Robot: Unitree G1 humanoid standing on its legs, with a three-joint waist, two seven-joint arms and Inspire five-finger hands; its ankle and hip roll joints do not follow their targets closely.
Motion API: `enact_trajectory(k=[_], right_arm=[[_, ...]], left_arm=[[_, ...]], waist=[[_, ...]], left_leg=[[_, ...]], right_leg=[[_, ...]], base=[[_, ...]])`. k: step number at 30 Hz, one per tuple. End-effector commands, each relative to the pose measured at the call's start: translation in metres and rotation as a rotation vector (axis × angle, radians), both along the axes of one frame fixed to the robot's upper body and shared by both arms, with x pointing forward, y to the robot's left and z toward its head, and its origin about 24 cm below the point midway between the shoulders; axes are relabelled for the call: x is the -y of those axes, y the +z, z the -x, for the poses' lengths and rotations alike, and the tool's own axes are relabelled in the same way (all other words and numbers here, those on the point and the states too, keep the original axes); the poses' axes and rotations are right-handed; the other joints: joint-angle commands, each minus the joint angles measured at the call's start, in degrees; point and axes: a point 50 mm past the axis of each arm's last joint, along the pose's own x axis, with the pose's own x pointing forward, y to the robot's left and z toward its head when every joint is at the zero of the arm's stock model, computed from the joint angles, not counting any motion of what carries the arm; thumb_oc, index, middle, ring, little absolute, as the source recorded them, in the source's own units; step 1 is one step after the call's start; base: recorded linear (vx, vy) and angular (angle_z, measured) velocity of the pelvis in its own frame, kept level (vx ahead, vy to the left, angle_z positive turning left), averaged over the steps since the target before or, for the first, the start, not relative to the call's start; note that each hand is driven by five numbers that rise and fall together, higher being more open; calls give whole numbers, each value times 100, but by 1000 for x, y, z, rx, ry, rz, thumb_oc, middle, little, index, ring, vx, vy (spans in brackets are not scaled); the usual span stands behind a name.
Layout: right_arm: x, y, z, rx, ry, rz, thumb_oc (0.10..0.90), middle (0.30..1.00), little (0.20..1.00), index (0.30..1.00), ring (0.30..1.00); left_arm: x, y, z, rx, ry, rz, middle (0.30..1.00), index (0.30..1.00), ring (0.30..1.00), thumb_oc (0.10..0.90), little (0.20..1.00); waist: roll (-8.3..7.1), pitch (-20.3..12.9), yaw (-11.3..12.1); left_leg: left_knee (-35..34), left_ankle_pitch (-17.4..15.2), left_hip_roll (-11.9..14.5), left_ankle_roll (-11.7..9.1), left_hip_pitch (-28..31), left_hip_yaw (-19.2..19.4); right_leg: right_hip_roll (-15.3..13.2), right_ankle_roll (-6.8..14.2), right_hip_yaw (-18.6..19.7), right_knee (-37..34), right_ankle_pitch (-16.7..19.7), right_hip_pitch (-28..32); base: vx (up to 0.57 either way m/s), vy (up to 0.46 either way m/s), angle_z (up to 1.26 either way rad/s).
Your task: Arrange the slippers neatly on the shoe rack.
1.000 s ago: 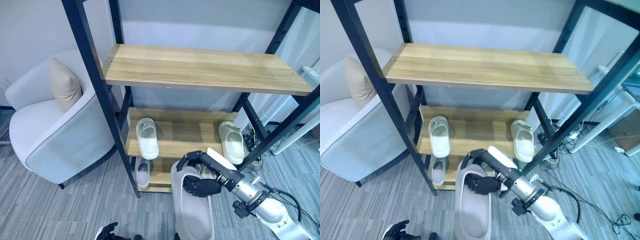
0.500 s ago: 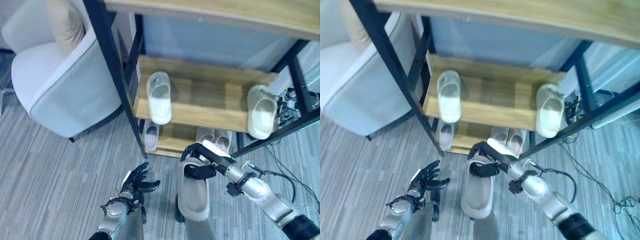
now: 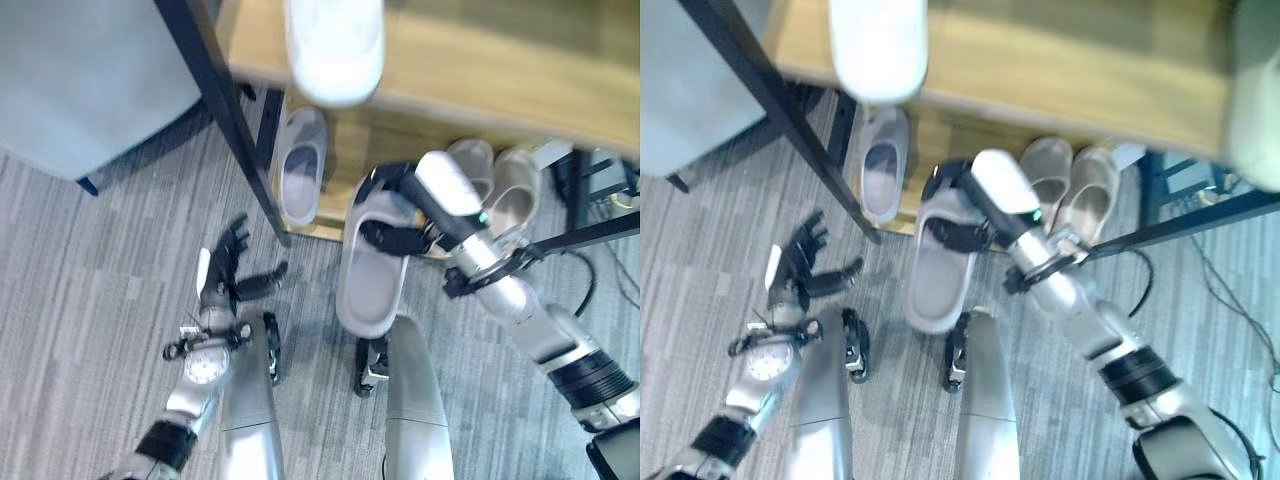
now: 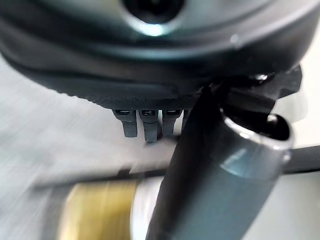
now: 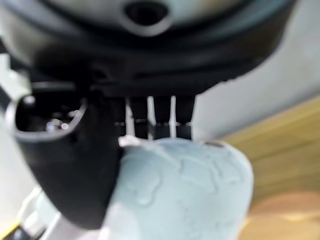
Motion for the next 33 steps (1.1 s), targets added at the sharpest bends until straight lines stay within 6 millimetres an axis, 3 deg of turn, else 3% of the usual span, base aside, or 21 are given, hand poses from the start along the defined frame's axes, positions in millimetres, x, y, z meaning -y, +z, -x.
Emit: enact_trajectory(k=[1,6,13,23,30,33], right_arm=[[-7,59,26,278,140,-81,400,300,300,300,300],[-7,95,22,382,111,25,400,300,300,300,300],[0,143,25,513,52,121,400,300,300,300,300],[25,188,5,514,-128,98,400,300,300,300,300],[37,211,0,551,-210,50,400,300,300,300,300],[43,224,-2,541,-212,-43,400,300,300,300,300]], left_arm=[[-3,49,9,319,73,42,900,900,900,800,900],[-15,75,16,449,139,23,900,900,900,800,900],[-26,89,22,515,170,-56,900,900,900,800,900],[-43,68,21,407,191,-40,900,900,900,800,900],[-39,57,19,361,147,-11,900,900,900,800,900],[-33,47,21,324,104,-22,900,900,900,800,900]], waist=[[244,-139,95],[309,239,109],[146,836,155],[-4,943,344],[27,946,485],[-48,946,637]], left_leg=[[852,-1089,-104,366,139,-323],[2093,-1436,-234,329,-409,-566],[2902,-1673,-320,173,-488,-669],[2899,-1725,-254,78,-488,-715],[2948,-1777,-316,125,-488,-772],[2937,-1807,-315,135,-488,-761]], right_leg=[[11,-68,101,565,-531,-144],[37,-28,491,1892,-796,-728],[-49,-84,908,2918,-1050,-845],[-103,-136,945,2900,-1016,-846],[-130,-126,931,2884,-1065,-848],[-175,-152,921,2835,-1033,-848]], base=[[90,39,1],[110,35,4],[34,-13,6],[3,-3,2],[-3,5,0],[0,0,0]])
